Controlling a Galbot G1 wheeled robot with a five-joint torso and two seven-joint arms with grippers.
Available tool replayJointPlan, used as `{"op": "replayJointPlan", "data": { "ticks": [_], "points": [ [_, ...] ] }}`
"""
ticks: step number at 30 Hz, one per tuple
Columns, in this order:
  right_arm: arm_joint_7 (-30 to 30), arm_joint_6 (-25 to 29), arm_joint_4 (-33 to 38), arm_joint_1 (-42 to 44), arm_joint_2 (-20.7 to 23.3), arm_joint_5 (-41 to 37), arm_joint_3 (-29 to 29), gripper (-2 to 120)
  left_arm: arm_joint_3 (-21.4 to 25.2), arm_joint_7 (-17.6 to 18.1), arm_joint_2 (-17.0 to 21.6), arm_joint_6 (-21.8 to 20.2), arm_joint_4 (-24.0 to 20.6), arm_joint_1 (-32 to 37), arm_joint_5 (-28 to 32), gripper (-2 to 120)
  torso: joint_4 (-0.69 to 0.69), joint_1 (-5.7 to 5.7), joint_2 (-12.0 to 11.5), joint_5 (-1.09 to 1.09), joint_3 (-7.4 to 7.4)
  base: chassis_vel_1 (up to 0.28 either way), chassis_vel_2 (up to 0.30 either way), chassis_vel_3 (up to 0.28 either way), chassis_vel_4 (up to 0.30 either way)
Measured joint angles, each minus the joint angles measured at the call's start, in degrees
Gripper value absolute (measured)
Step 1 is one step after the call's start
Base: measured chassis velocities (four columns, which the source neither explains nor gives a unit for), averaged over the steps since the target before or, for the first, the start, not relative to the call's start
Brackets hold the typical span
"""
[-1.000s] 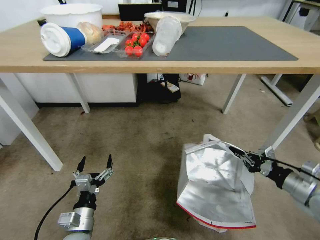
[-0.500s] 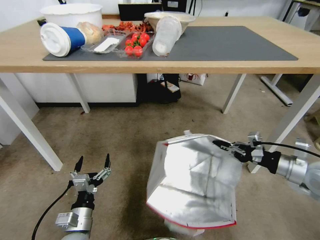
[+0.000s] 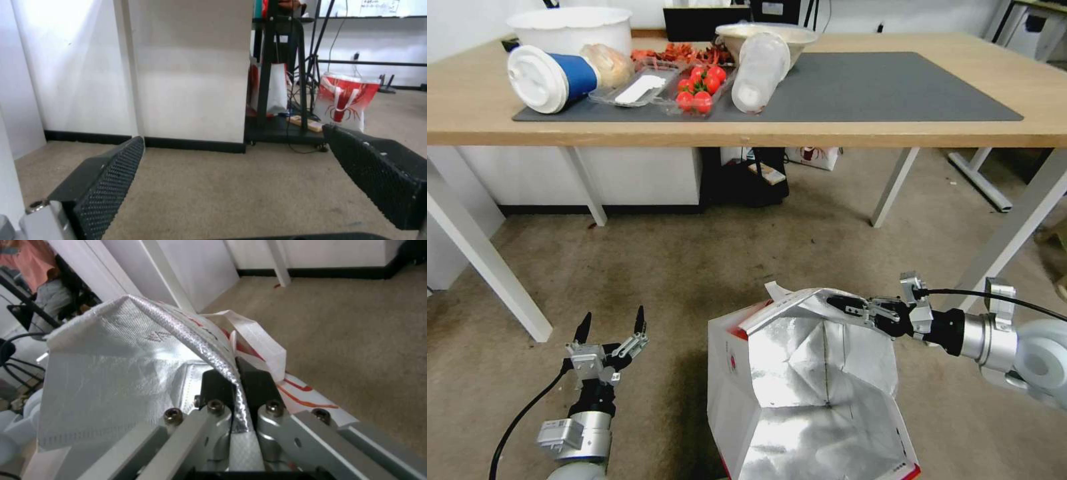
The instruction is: Pick up the food delivery bag from the floor and place it on the table.
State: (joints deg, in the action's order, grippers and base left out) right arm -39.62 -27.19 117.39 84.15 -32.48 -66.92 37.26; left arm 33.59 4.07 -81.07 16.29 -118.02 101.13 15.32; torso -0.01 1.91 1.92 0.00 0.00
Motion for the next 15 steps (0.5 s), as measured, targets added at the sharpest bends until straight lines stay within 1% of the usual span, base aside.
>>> {"op": "replayJointPlan", "data": {
  "ticks": [15],
  "points": [
    [-0.3, 0.0, 2.5, 1.1, 0.9, -0.3, 0.1, 0, 0.3, 0.1, -0.7, 0.3, -0.9, 0.8, 0.2, 100, 0.01, 0.0, 0.0, 0.0, 0.0, 0.0, 0.0, 0.0, 0.0]
  ]
}}
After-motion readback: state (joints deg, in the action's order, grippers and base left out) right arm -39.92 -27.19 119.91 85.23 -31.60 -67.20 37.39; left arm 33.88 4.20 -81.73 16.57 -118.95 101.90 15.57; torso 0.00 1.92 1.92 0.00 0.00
